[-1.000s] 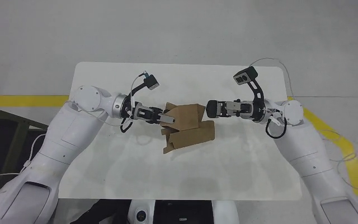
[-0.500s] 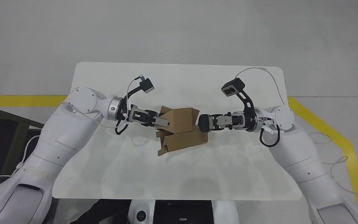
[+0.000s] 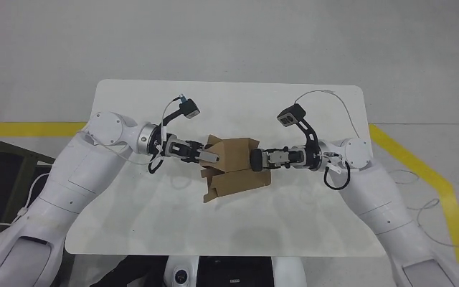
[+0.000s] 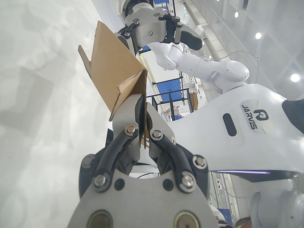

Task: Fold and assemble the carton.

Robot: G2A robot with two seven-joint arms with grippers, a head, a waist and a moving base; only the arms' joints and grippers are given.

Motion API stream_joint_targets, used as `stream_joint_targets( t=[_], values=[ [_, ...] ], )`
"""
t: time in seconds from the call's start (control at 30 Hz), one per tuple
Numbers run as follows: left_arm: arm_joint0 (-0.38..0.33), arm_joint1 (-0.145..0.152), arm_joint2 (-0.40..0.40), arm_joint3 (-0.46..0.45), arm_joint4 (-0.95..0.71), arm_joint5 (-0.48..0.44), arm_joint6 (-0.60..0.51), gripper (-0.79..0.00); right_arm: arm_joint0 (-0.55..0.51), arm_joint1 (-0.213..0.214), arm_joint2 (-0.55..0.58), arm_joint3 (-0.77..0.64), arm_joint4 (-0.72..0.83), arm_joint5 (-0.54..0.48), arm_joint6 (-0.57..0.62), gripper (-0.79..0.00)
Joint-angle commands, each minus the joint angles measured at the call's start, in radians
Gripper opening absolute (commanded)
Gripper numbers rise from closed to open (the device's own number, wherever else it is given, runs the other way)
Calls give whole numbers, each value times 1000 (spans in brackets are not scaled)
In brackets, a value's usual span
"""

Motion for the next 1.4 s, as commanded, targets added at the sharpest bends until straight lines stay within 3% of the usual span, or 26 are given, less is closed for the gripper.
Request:
stream_joint_targets(
  t=[0.0, 0.47, 0.9, 1.37],
  values=[
    [-2, 0, 4, -2, -4, -1, 1, -785, 2, 0, 0, 11, -5, -4, -4, 0],
    [-2, 5, 20, -6, -20, -5, 5, -785, 9, -22, -25, 30, 68, -40, -40, 0],
    [14, 19, 17, 0, -15, 1, -1, -785, -10, -34, 58, 55, 112, -13, -13, 0],
    [9, 22, 19, -5, -28, -2, 2, -785, -22, -54, 32, 46, 32, 15, 16, 0]
  ],
)
